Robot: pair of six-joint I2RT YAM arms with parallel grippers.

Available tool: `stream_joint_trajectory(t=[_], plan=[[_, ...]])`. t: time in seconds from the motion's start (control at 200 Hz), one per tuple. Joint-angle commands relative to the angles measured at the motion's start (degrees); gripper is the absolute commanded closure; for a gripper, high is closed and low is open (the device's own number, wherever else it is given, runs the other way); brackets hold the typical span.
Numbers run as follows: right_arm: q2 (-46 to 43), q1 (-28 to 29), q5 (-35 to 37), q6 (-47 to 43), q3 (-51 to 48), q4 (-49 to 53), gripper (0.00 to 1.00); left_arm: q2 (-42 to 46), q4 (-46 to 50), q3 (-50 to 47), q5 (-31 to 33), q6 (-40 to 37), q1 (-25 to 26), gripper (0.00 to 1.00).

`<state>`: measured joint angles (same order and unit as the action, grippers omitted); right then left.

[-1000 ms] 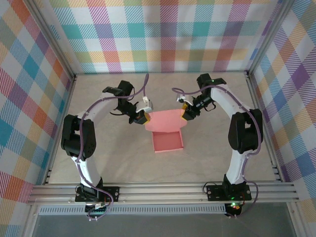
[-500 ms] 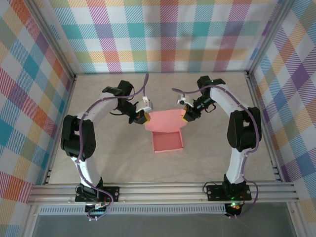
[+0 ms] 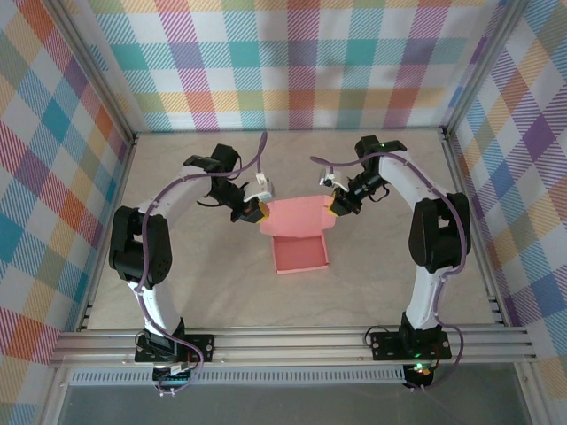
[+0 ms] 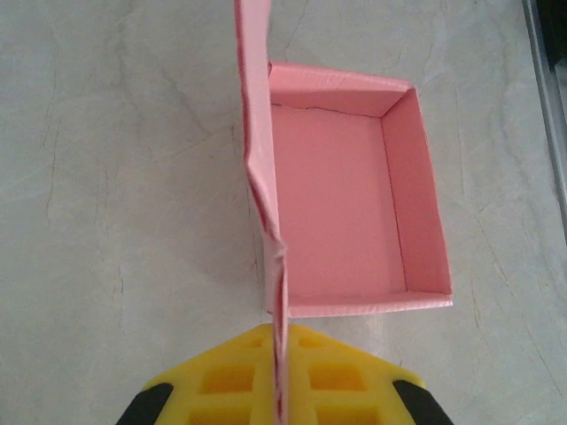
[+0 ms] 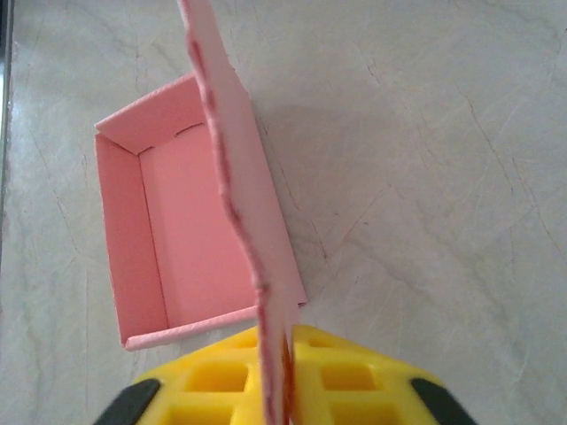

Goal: Fold the paper box

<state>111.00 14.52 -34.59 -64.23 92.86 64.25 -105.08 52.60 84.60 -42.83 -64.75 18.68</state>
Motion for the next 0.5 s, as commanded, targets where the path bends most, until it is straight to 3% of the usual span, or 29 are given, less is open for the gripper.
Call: stream_joint_trajectory(t=[0.0, 0.06, 0.11, 0.265, 0.495], plan=[[-1.9, -0.3, -2.2, -1.0, 0.8, 1.5, 0.92, 2.0, 2.3, 0.3, -1.2, -0.6, 0.6, 1.00], [-1.7, -0.4, -1.9, -0.9, 0.9, 1.3, 0.93, 2.2, 2.2, 0.2, -1.3, -0.6, 0.6, 1.00], [-1.5, -0.3, -1.8, -0.7, 1.0, 1.4, 1.00, 2.2, 2.3, 0.2, -1.4, -0.7, 0.7, 1.00], [-2.0, -0.1, -0.8, 1.0, 0.9, 0.5, 1.00, 2.4, 0.7, 0.0, -0.5, 0.8, 0.8, 1.00], [-10.1, 1.3, 4.0, 9.9, -8.2, -13.2, 1.00, 3.8, -6.6, -1.3, 4.2, 7.4, 1.9, 1.00]])
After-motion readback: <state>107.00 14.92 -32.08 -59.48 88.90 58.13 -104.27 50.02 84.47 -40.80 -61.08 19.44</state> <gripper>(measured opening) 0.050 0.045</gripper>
